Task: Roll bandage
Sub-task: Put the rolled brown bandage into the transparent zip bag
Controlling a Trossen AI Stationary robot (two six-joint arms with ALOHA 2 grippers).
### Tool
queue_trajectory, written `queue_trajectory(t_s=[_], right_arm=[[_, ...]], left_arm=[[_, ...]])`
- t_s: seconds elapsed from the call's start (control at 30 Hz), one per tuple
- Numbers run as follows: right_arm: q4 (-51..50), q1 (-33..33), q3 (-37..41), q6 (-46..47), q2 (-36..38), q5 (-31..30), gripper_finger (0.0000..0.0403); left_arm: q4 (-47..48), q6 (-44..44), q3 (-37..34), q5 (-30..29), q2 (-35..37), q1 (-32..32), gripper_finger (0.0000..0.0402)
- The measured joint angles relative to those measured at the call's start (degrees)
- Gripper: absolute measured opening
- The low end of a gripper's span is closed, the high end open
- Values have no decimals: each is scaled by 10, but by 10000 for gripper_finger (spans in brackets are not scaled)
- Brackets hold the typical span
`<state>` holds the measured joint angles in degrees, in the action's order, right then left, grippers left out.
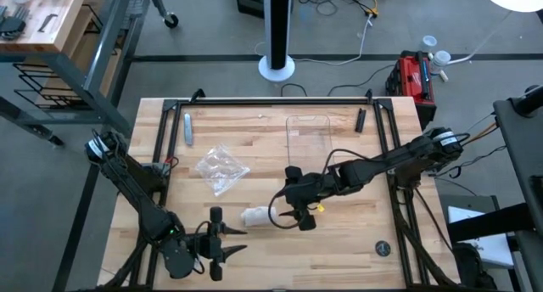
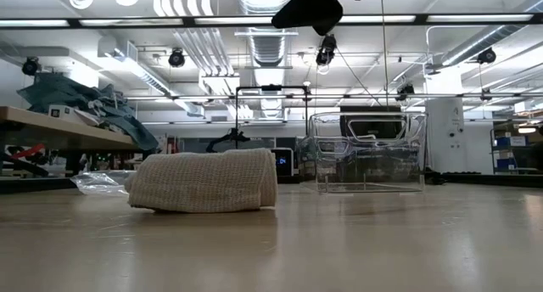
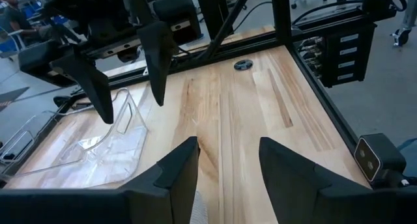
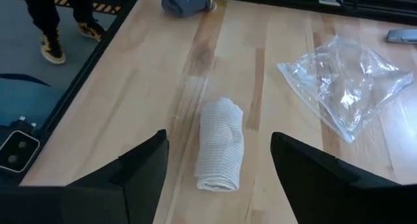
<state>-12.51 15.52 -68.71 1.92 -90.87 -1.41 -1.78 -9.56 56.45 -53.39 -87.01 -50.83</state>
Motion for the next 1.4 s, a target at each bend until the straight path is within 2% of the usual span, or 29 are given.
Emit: queue_trajectory(t_s=[0.5, 0.67, 0.87, 0.97, 1.03, 1.1, 1.2, 1.3, 1.4], right_arm=[[44, 50, 0, -26, 1, 0, 293], [70, 94, 0, -31, 3, 0, 298], [170, 150, 0, -49, 4, 1, 299], [261, 145, 0, -51, 8, 6, 295], [284, 127, -5, -54, 11, 29, 291], [279, 106, -12, -56, 14, 53, 287], [278, 77, -30, -69, 14, 64, 281], [277, 56, -49, -106, 16, 64, 277], [262, 39, -67, -125, 24, 60, 273]], left_arm=[[0, 0, 0, 0, 0, 0, 132], [0, 0, 0, 0, 0, 0, 134], [-11, 18, 0, 0, 0, 3, 146], [-53, 21, 0, -1, 0, 8, 154], [-115, 86, 0, 7, 1, 18, 158], [-192, 186, 0, 71, 13, 37, 163], [-244, 284, 0, 246, 45, 84, 169], [-226, 281, 0, 371, 90, 157, 174], [-174, 233, 0, 487, 134, 253, 178]])
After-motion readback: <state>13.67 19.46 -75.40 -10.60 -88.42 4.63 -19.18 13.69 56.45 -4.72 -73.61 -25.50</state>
